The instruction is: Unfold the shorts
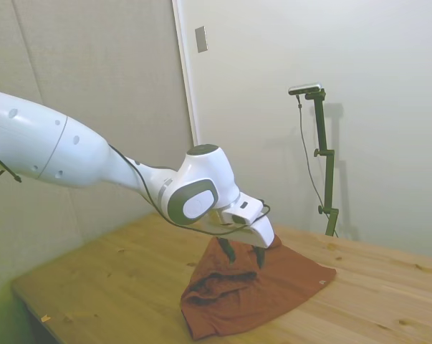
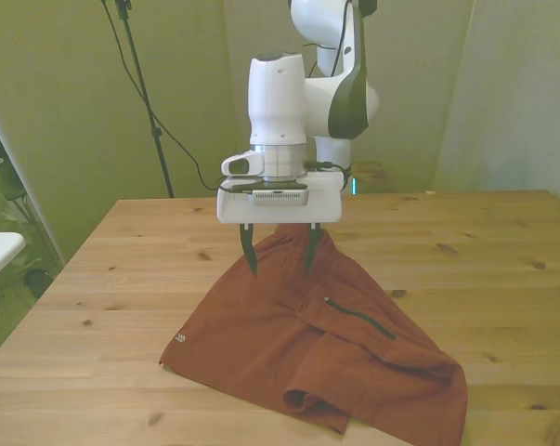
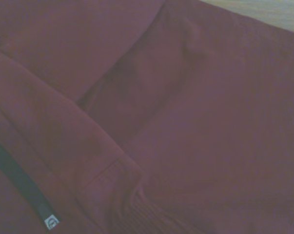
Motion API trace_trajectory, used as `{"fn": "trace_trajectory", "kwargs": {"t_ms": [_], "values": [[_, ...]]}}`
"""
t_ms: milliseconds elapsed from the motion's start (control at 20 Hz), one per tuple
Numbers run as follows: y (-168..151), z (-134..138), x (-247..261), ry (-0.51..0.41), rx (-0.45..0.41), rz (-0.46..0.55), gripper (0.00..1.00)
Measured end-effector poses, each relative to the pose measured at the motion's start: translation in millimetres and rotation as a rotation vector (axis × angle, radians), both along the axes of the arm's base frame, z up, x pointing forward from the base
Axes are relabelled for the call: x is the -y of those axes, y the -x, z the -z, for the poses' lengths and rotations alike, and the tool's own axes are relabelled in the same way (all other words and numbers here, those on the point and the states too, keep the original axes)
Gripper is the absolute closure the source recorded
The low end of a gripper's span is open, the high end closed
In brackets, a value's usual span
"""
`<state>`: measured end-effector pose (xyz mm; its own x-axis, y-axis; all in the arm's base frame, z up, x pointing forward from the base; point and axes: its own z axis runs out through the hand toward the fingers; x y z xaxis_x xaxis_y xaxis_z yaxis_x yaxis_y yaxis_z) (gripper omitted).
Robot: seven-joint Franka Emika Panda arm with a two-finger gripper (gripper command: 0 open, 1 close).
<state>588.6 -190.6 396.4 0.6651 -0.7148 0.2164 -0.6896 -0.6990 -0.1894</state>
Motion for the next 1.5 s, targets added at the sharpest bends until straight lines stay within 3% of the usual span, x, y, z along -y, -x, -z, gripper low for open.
{"fn": "trace_trajectory", "kwargs": {"t_ms": [250,700,750,1500], "values": [[-20,20,8,-0.044,-0.042,-0.037,0.0],[-31,31,-6,-0.061,-0.068,-0.067,0.0],[-31,31,-7,-0.062,-0.07,-0.07,1.0],[-28,42,-22,-0.081,-0.111,-0.091,1.0]]}}
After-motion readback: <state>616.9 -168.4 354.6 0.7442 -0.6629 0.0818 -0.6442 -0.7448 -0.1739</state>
